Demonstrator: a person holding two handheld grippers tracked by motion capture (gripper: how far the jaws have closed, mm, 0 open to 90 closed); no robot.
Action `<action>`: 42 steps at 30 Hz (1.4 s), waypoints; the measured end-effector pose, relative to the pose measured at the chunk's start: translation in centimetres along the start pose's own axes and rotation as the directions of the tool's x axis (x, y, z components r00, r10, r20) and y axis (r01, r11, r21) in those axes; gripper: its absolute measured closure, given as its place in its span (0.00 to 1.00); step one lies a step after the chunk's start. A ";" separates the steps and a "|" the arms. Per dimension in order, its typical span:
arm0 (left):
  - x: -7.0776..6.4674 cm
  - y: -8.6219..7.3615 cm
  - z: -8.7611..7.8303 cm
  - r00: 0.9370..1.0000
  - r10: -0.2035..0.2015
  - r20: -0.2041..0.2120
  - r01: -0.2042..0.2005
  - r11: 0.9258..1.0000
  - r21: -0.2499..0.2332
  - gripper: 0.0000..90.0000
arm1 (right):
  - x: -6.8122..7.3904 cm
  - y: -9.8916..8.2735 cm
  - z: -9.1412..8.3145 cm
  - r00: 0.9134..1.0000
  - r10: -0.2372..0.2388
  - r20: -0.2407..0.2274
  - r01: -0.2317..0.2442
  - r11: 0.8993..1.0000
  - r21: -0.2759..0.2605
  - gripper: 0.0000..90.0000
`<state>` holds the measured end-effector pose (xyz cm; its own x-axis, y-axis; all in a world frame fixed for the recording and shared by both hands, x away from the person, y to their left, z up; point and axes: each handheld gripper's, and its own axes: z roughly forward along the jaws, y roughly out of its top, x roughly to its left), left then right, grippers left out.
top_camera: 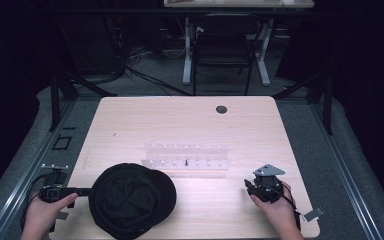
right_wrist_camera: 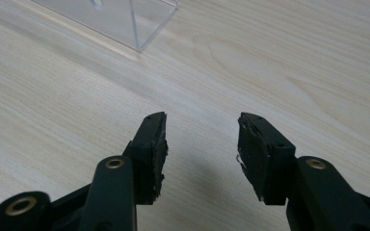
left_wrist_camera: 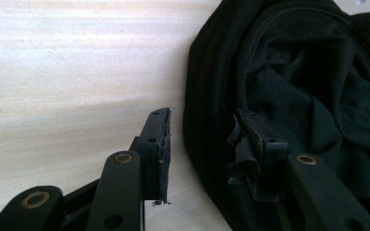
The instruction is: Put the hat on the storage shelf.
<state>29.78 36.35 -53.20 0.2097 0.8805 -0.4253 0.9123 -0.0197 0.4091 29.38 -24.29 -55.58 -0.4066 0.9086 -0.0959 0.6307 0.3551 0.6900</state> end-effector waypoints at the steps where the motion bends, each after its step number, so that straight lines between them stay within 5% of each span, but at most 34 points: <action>1: 0.1 0.1 0.0 1.000 -0.001 0.004 0.001 1.000 0.015 0.65 | 0.0 0.0 0.0 1.000 0.000 -0.001 0.000 1.000 -0.001 0.59; 10: 0.1 0.8 0.0 0.999 -0.032 0.019 0.030 0.997 0.071 0.67 | 0.0 0.0 0.0 1.000 0.006 -0.003 -0.006 1.000 -0.005 0.59; 26: 0.6 1.5 1.1 0.992 -0.122 0.020 0.114 0.966 0.232 0.67 | 0.1 0.0 0.1 1.000 0.009 -0.014 -0.009 1.000 -0.012 0.58; 29: 0.6 1.3 1.5 0.989 -0.147 0.023 0.139 0.967 0.216 0.66 | 0.1 0.0 0.1 1.000 0.010 -0.017 -0.010 1.000 -0.004 0.58; 38: 0.6 1.2 2.0 0.991 -0.129 0.019 0.122 0.968 0.220 0.70 | 0.0 0.0 0.1 1.000 0.014 -0.025 -0.014 1.000 -0.002 0.58; 42: 0.5 1.2 2.2 0.993 -0.119 0.023 0.111 0.967 0.231 0.79 | -0.1 0.0 0.2 1.000 0.014 -0.022 -0.014 1.000 -0.005 0.58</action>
<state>31.70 35.73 -54.67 0.1076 0.8653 -0.4896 0.9863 -0.0311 0.1618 29.51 -24.30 -55.70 -0.4121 0.9084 -0.0705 0.6328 0.3410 0.6952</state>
